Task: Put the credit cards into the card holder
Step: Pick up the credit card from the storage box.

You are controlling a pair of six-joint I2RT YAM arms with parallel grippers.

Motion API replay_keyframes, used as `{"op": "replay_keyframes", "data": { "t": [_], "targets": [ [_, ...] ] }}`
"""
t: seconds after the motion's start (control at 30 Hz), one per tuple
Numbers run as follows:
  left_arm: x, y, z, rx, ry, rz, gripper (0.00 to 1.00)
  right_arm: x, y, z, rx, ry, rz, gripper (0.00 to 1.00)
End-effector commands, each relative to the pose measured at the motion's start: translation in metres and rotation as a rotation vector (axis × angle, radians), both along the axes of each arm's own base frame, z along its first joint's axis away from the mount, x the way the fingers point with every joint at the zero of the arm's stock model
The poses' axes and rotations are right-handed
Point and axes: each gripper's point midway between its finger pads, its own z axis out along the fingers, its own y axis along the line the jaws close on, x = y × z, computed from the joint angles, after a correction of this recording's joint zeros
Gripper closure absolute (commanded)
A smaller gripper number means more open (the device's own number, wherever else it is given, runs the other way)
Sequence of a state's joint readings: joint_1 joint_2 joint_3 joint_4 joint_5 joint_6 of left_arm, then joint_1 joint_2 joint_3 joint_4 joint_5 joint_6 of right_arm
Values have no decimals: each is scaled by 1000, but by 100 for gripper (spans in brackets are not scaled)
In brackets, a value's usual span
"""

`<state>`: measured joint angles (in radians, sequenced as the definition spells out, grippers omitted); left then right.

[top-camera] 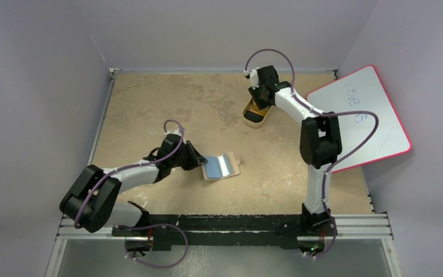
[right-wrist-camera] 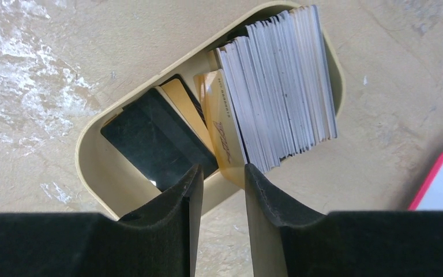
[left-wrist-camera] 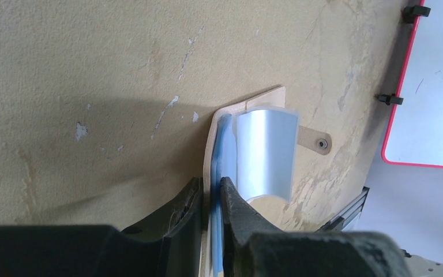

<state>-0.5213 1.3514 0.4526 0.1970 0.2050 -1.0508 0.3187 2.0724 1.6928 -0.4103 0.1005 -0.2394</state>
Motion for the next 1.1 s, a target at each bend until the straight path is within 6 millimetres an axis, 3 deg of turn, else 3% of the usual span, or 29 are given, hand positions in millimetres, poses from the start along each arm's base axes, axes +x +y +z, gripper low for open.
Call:
{"op": "replay_keyframes", "data": {
  "t": [0.0, 0.27, 0.83, 1.07],
  "targets": [
    [14, -7, 22, -27, -82, -14, 85, 6, -4, 42, 10, -100, -28, 64],
    [13, -7, 21, -25, -80, -18, 85, -4, -24, 17, -70, -44, -109, 65],
    [12, -6, 21, -25, -83, -16, 85, -11, -25, 4, -66, -10, -127, 71],
    [13, -6, 21, -24, -82, -17, 85, -8, -27, 11, -68, -28, -131, 70]
  ]
}}
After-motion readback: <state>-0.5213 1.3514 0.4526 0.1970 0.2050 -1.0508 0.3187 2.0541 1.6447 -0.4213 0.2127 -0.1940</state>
